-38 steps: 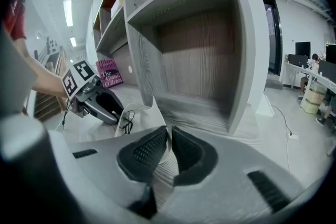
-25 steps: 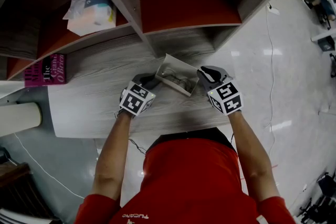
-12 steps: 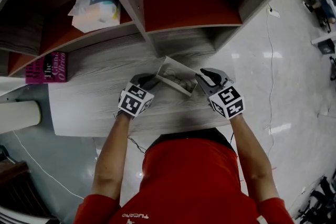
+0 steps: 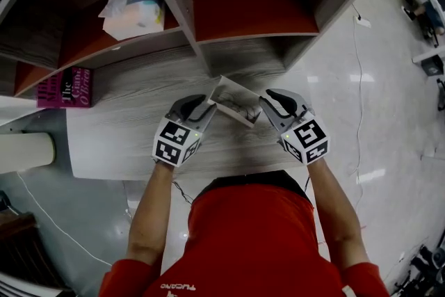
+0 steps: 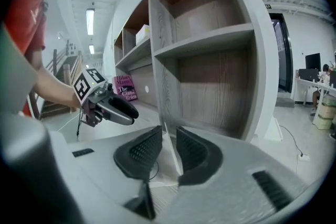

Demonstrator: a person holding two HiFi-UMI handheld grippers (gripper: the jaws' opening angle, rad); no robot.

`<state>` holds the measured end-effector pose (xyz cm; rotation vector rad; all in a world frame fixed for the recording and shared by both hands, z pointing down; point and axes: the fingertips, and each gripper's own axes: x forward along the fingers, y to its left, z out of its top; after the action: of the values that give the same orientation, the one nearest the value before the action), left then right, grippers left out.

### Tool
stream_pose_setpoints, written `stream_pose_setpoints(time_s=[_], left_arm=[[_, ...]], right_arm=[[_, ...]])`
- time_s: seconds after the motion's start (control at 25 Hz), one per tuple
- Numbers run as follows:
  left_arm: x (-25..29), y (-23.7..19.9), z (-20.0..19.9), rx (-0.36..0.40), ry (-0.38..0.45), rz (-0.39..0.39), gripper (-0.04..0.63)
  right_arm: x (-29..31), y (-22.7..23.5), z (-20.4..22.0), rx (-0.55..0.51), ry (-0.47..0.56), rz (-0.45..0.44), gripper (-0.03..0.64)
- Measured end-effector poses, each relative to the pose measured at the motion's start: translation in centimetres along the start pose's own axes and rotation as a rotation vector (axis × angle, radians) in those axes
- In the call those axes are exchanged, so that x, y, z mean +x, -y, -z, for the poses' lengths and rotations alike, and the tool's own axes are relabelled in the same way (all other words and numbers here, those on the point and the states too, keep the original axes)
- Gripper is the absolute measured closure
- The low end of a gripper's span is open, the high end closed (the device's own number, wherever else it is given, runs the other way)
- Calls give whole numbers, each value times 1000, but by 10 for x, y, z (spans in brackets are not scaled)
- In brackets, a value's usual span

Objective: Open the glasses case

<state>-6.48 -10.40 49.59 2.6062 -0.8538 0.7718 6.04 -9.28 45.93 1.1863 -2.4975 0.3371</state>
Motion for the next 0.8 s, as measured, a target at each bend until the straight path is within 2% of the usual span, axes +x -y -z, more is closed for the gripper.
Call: stream_pose_setpoints(time_s=[0.32, 0.48, 0.6, 0.8], left_arm=[[-54, 35, -94, 38, 345, -25, 515], [-85, 52, -134, 24, 478, -48, 543], [-104, 63, -153, 29, 553, -61, 561], [-120, 80, -157, 61, 593, -73, 578]], right_arm=[[-36, -18, -64, 2, 187, -1, 558], [-55, -31, -92, -1, 274, -2, 579], [-68, -42, -110, 2, 334, -6, 597], [-89, -60, -133, -3, 426, -17, 611]])
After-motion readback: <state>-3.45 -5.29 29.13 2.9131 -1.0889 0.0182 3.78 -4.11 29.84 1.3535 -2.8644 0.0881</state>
